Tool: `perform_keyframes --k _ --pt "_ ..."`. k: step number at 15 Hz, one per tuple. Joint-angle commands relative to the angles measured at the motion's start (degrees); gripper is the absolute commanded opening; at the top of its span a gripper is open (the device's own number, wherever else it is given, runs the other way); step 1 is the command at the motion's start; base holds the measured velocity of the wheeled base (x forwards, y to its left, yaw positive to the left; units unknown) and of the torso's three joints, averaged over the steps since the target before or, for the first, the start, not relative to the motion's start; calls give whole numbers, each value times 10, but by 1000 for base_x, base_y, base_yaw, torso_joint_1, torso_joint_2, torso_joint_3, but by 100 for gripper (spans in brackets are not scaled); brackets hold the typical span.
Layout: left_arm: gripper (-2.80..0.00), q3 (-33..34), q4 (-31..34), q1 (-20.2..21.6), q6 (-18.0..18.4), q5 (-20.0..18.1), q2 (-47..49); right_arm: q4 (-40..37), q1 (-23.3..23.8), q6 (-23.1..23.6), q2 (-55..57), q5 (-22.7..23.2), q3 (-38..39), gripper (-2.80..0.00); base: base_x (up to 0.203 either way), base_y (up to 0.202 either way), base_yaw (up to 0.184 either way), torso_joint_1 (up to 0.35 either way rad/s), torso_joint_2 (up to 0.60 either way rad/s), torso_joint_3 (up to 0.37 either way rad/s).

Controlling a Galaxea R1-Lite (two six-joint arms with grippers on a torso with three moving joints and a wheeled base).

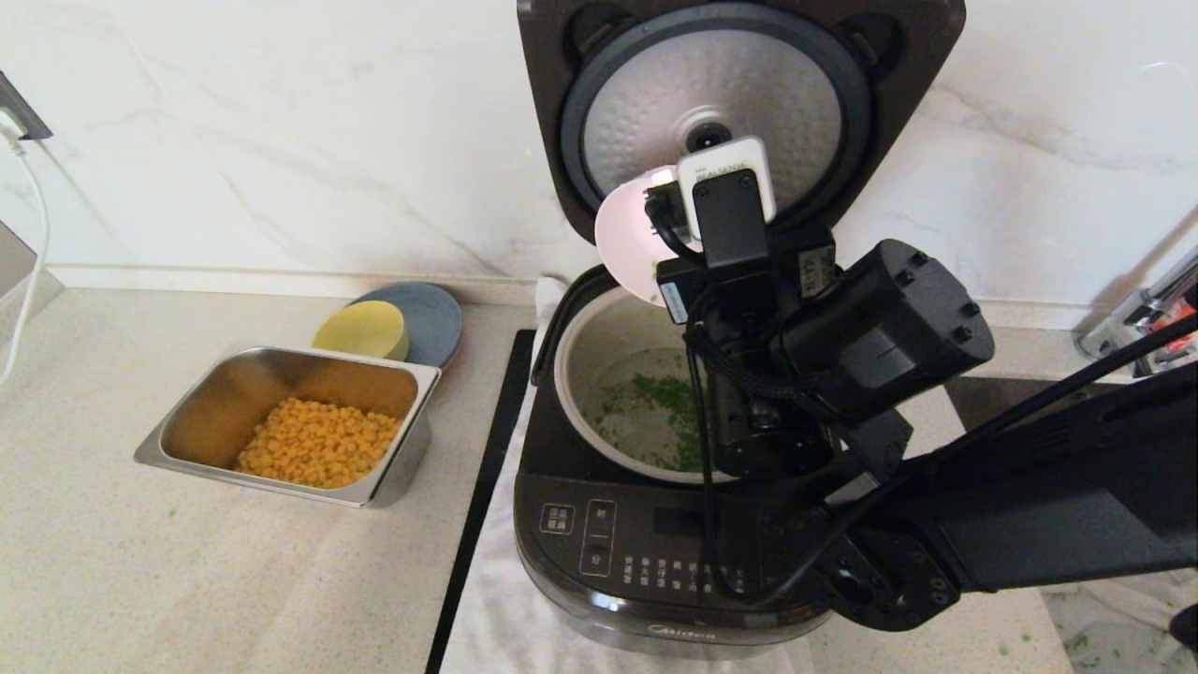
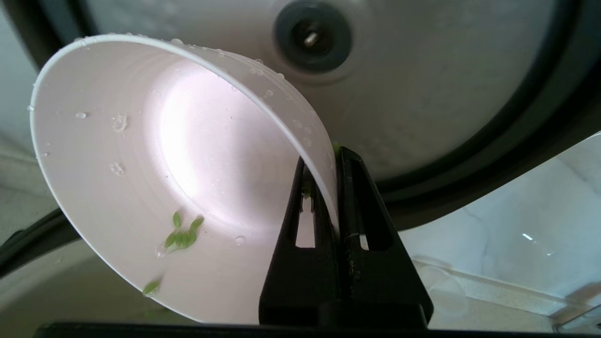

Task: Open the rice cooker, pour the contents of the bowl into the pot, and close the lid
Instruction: Pour the water from the bowl into the rice cooker

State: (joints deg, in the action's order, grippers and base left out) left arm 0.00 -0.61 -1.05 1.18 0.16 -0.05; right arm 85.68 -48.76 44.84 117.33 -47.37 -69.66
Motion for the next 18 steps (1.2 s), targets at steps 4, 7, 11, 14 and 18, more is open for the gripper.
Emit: perform_keyframes --k 4,7,11,14,18 --pt "-280 4 0 0 0 0 0 19 0 13 32 0 52 -280 0 0 0 0 0 0" --pt "-280 4 0 0 0 0 0 20 2 28 29 3 20 -280 0 0 0 0 0 0" --pt "-280 4 0 0 0 0 0 20 -12 25 34 2 89 -280 0 0 0 0 0 0" --pt "-280 4 0 0 0 0 0 20 -6 30 28 0 11 -280 0 0 0 0 0 0" --pt "-280 4 0 0 0 0 0 20 1 31 2 3 -5 -280 0 0 0 0 0 0"
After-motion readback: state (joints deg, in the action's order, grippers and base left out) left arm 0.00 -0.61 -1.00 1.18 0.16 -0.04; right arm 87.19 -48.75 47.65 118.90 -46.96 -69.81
